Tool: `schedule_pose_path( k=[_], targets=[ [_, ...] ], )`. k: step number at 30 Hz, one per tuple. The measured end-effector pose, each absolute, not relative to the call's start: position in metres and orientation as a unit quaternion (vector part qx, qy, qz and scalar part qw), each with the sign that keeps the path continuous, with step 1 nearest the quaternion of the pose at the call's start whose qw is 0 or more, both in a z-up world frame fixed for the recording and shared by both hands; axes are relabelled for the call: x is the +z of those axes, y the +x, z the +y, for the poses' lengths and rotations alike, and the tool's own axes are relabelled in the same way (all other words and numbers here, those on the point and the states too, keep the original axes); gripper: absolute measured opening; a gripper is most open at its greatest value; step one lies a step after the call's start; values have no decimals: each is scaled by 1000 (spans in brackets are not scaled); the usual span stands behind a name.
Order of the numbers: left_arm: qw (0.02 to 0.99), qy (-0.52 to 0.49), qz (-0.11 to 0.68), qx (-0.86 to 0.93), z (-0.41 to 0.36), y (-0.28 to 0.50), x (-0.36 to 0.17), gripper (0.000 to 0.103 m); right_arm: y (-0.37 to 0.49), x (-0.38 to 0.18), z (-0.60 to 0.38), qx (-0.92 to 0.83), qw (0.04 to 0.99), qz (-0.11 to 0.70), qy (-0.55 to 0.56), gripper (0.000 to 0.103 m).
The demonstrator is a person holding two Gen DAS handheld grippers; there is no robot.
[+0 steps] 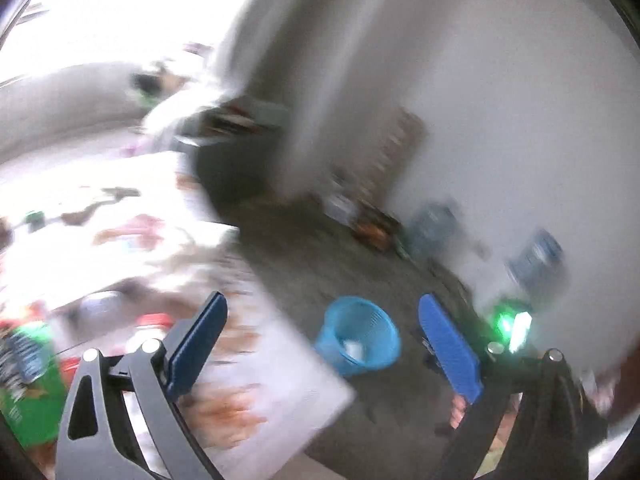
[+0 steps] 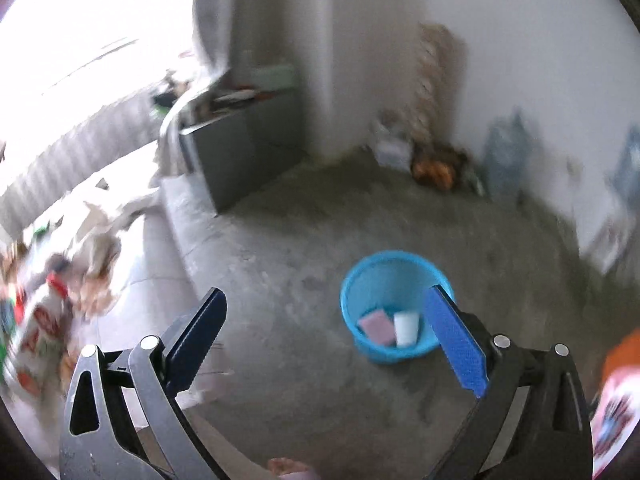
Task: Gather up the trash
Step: 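Move the left tool back to the table and grasp the red wrapper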
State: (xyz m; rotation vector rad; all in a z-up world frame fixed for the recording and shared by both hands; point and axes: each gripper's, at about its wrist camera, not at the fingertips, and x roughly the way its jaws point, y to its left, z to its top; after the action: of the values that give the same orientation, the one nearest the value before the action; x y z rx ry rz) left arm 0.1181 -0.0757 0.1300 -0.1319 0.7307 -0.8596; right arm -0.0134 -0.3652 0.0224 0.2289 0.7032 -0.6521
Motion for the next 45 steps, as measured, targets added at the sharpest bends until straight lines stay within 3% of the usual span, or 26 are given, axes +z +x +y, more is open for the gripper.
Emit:
schedule_pose_path(
  k=[4, 10, 20, 30, 37, 45],
  targets=[
    [896, -70, 308, -311, 4, 121, 134, 94, 18, 22, -329, -254, 902, 345, 51, 95],
    [907, -95, 328, -247, 74, 132, 103, 94, 50, 31, -302, -80, 934, 321, 133, 95],
    [805, -251, 463, -274, 96, 137, -2, 63, 90, 38, -254, -3, 910, 372, 185, 95],
    [751, -352, 492, -265, 97, 161, -48, 58, 116, 52, -226, 40, 911, 378, 160, 95],
    [751, -363, 505, -224, 95, 175, -63, 27, 132, 60, -205, 75, 911, 382, 135, 93],
    [770, -356, 483, -217, 102, 167, -64, 12, 171, 67, -168, 152, 893, 410, 109, 90]
  ],
)
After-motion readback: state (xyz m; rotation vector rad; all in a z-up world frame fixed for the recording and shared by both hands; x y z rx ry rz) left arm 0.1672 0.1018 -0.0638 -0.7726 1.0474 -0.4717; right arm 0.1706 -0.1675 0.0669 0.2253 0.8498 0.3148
